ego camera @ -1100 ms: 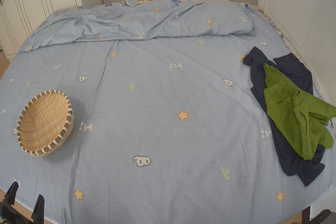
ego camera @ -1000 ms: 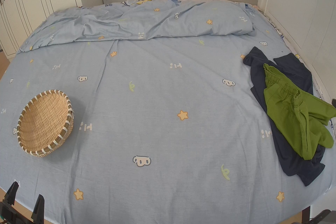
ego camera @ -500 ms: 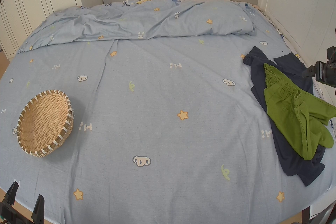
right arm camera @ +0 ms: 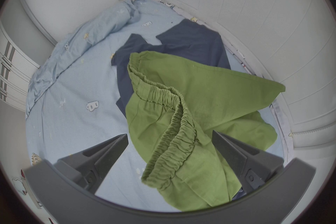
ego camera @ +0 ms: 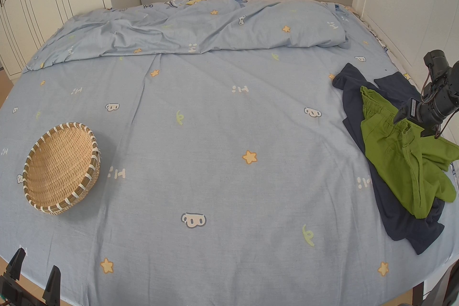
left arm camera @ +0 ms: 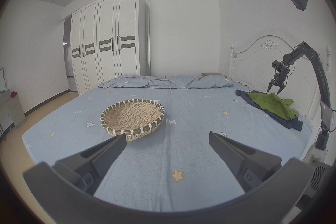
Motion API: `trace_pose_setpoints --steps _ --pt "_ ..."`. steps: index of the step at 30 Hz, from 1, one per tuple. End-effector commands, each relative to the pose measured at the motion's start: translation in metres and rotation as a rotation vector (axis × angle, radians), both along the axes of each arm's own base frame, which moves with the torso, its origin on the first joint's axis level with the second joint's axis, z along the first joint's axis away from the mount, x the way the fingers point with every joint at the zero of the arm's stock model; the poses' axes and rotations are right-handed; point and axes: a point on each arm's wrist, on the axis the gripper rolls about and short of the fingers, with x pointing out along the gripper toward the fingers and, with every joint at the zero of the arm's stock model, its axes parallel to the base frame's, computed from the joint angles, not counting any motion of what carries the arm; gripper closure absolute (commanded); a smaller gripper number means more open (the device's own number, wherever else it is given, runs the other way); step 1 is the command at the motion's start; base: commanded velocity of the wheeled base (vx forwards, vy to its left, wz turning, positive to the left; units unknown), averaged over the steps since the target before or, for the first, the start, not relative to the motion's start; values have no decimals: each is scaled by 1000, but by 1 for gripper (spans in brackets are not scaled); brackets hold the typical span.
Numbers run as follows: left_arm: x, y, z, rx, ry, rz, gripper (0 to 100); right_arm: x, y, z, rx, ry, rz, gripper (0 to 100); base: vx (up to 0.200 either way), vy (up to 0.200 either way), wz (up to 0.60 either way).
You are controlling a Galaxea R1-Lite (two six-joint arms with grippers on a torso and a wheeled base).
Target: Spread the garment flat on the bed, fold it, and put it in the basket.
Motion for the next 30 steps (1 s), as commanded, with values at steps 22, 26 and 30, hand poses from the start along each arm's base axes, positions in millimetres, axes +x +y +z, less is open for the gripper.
trace_pose_setpoints --steps 22,26,30 --pt "1 0 -5 0 8 0 0 30 -4 -21 19 68 -74 100 0 0 0" --pt "1 0 -5 0 8 0 0 29 -3 -16 18 60 -71 100 0 0 0" --pt "1 0 -5 0 8 0 0 25 0 -8 16 100 -59 100 0 0 0"
